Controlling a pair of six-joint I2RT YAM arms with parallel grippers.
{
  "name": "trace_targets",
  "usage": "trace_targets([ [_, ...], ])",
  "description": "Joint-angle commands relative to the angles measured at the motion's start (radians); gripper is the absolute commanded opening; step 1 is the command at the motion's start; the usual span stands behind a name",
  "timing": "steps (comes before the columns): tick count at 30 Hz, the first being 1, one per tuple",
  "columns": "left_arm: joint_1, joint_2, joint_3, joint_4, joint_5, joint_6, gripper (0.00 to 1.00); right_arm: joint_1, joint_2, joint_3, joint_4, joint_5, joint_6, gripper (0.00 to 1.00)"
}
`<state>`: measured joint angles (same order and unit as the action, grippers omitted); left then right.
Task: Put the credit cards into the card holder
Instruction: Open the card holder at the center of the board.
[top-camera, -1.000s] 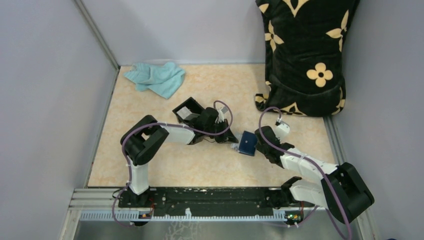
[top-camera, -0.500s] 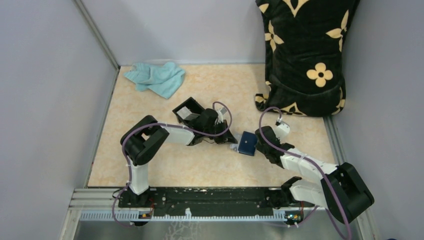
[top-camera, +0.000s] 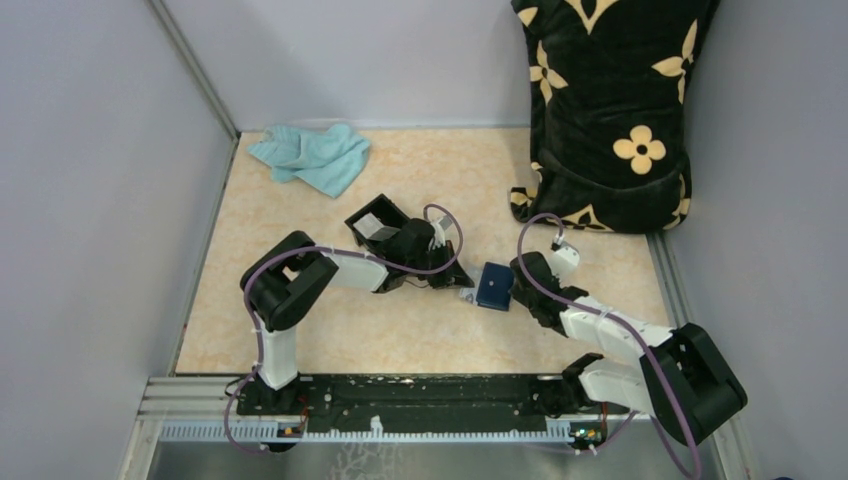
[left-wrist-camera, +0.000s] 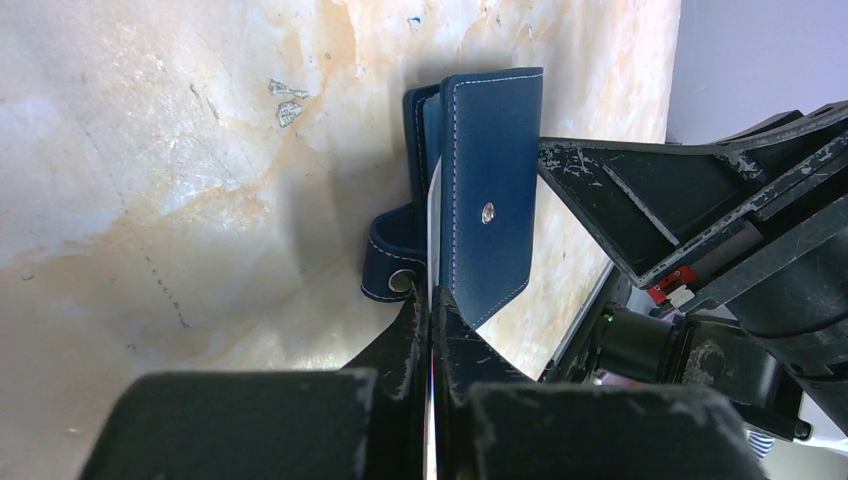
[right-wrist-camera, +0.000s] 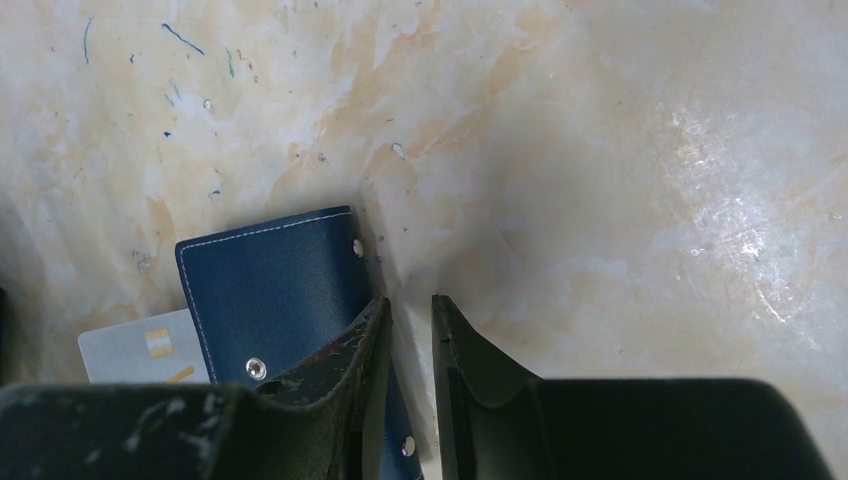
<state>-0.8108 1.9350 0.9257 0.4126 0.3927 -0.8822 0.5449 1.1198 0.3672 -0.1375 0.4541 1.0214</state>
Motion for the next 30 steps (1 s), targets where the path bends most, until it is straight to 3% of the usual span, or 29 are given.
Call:
trace_targets([
  [1, 0.006, -0.014, -0.016, -0.006, -0.029, 0.014, 0.0, -0.013, 0.018, -0.013, 0.023, -0.014, -0.007, 0.23],
  [18, -0.003, -0.025, -0.064, 0.038, -0.091, -0.051, 0.0, -0.013, 0.042, -0.014, 0.035, -0.02, -0.01, 0.23],
  [30, -0.018, 0.01, -0.04, 0.092, -0.047, -0.087, 0.0, -0.013, 0.065, -0.012, 0.048, -0.021, -0.022, 0.23],
])
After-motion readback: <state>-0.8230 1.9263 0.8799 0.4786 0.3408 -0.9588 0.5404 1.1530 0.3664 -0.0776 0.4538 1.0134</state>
